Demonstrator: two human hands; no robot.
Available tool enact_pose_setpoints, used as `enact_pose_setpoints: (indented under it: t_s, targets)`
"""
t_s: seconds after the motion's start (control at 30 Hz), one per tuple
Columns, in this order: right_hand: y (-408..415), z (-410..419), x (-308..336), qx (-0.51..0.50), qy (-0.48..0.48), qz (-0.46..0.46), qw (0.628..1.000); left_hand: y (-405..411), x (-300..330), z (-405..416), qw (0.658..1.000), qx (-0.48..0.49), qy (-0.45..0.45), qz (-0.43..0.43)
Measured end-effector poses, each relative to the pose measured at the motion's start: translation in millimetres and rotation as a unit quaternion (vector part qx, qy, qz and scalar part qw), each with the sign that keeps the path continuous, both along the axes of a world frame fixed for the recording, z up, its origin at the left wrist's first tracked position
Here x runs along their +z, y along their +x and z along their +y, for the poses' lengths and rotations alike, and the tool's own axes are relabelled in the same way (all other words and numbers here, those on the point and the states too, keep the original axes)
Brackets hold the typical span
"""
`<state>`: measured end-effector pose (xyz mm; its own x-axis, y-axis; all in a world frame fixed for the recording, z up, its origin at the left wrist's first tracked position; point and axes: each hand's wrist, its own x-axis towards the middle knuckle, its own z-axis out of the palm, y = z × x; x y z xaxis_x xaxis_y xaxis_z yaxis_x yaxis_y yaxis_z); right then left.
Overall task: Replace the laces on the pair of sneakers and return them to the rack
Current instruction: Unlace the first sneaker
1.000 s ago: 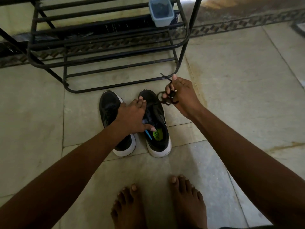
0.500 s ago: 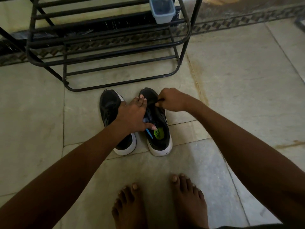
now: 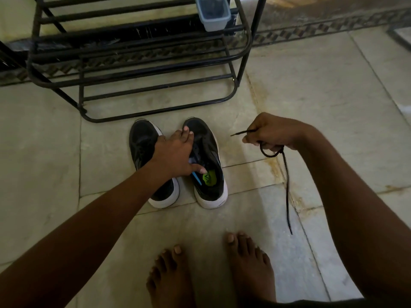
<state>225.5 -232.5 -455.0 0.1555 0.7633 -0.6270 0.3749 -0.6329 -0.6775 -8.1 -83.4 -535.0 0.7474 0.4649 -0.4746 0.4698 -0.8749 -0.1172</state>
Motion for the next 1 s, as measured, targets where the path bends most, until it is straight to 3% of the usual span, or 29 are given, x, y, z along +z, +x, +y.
enact_pose_setpoints:
  t_s: [0.27, 0.47, 0.57, 0.7, 0.9, 1.0]
  targets:
    - [14, -3, -30, -0.173, 0.097, -0.076, 0.977, -1, 0, 0, 1.000, 0.004, -0.004, -0.013]
    - [18, 5, -16, -0.275, 0.244, -0.073, 0.927, -1, -1, 0, 1.000, 0.006, -0.007, -0.010]
    - [15, 7, -26, -0.234, 0.243, -0.147, 0.930, 0, 0, 0, 1.000, 0.010, -0.006, -0.009]
    - [15, -6, -63, -0.081, 0.127, -0.279, 0.948, 1, 2, -2, 1.000, 0.009, -0.006, -0.007]
    - [11, -42, -99, -0.012, -0.006, -0.284, 0.959, 1, 2, -1, 1.000, 0.012, -0.012, -0.006]
    - [0, -55, -105, 0.015, -0.027, -0.365, 0.931, 2, 1, -1, 1.000, 0.012, -0.014, -0.002]
